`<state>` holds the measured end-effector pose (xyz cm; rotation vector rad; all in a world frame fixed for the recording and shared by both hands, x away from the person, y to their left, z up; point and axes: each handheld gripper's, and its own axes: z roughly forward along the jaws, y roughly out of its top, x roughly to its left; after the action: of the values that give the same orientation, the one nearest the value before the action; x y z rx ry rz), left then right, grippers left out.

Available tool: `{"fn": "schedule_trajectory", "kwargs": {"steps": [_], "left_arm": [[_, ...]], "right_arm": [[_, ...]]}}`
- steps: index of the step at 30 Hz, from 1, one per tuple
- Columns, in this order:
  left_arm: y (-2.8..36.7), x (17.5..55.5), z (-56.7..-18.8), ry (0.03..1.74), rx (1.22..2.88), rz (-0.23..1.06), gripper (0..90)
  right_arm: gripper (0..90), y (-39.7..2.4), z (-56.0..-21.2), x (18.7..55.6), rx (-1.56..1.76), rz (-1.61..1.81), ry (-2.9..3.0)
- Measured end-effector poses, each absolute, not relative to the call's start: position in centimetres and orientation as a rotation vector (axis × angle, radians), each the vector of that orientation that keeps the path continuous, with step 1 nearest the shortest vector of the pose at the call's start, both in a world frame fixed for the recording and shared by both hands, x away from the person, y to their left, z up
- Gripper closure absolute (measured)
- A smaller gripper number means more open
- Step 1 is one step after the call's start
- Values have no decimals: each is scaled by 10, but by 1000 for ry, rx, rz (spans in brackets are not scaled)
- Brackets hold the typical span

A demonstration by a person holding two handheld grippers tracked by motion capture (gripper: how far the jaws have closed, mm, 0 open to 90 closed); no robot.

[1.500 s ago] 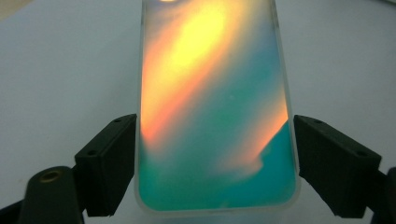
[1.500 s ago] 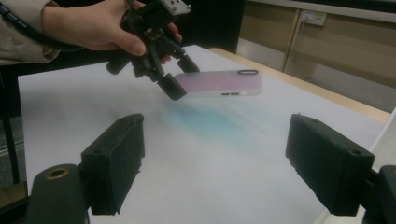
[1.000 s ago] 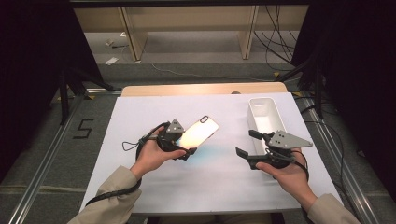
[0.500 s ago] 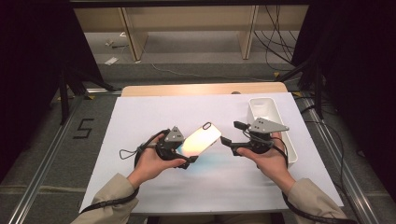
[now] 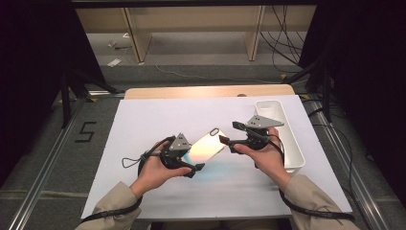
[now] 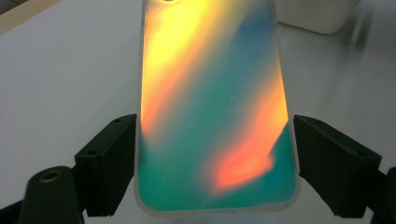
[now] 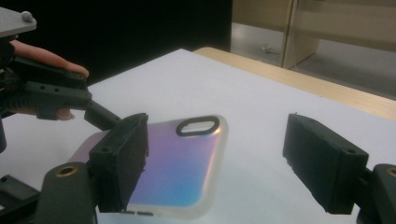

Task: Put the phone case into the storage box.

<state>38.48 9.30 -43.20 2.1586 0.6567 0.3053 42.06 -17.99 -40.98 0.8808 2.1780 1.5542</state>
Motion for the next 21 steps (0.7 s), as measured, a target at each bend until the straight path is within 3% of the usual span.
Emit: {"fn": "schedule_trajectory", "kwargs": {"steps": [21], "left_arm": [[90,380,-430,625,2147,328,170]], "right_arm": [[286,-155,-421,438,931,1587,2246]]}}
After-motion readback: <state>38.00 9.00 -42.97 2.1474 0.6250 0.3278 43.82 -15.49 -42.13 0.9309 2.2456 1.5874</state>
